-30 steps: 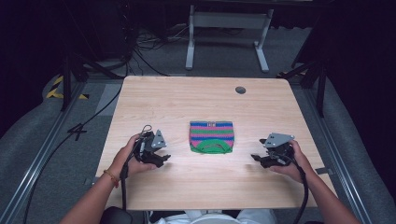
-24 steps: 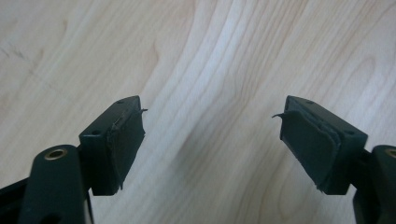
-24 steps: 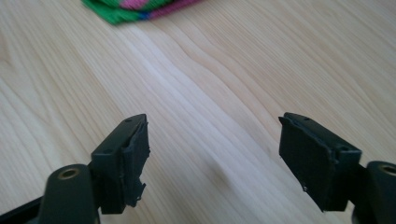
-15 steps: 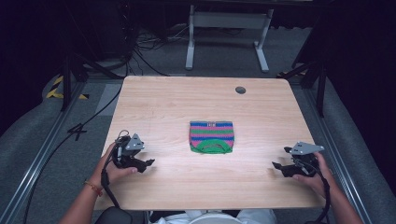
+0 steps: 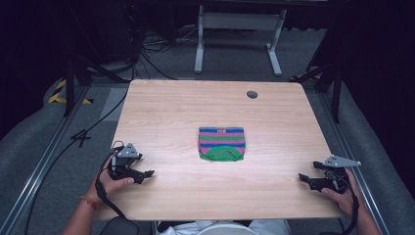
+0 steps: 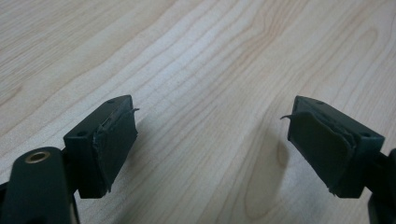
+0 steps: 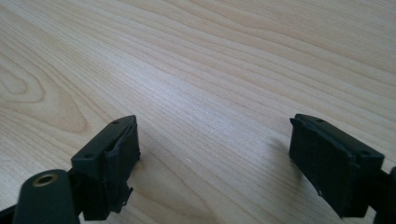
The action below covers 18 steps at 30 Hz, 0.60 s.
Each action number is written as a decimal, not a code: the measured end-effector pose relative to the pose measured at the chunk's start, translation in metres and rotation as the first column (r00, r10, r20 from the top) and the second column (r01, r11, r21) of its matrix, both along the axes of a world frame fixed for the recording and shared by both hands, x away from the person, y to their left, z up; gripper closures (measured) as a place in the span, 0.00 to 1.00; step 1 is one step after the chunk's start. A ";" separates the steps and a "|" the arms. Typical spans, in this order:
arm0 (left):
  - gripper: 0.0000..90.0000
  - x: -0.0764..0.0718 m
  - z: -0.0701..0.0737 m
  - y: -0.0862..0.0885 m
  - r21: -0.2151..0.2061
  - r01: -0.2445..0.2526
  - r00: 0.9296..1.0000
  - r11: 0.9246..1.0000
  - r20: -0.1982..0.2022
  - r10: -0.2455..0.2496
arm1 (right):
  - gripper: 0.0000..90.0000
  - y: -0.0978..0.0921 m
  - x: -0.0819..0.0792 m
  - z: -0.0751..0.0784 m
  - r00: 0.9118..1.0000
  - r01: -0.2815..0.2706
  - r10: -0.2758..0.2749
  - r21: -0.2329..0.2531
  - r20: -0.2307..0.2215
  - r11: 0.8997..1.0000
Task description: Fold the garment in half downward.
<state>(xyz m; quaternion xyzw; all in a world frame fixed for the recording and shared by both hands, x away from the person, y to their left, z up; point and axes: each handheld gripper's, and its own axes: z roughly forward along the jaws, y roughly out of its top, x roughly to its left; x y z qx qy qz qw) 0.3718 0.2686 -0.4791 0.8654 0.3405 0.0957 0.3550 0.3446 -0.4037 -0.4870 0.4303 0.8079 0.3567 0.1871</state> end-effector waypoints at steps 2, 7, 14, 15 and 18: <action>0.18 -0.002 0.000 -0.002 0.032 -0.024 1.000 0.999 0.013 0.024 | 0.18 0.000 0.000 0.000 1.000 0.001 -0.001 0.000 0.000 1.000; 0.09 -0.002 -0.003 -0.010 0.057 -0.042 0.999 0.998 0.026 0.040 | 0.18 -0.001 0.000 0.000 1.000 0.021 -0.021 -0.002 0.001 1.000; 0.05 0.000 -0.004 -0.012 0.055 -0.044 0.999 0.998 0.027 0.043 | 0.18 0.000 0.001 0.000 1.000 0.029 -0.029 -0.002 0.001 1.000; 0.05 0.000 -0.004 -0.012 0.057 -0.045 0.999 0.997 0.030 0.043 | 0.18 0.000 0.001 0.000 1.000 0.029 -0.029 -0.002 0.001 1.000; 0.05 0.000 -0.004 -0.012 0.056 -0.046 0.999 0.997 0.031 0.044 | 0.18 0.000 0.001 0.000 0.999 0.033 -0.033 -0.003 0.001 0.999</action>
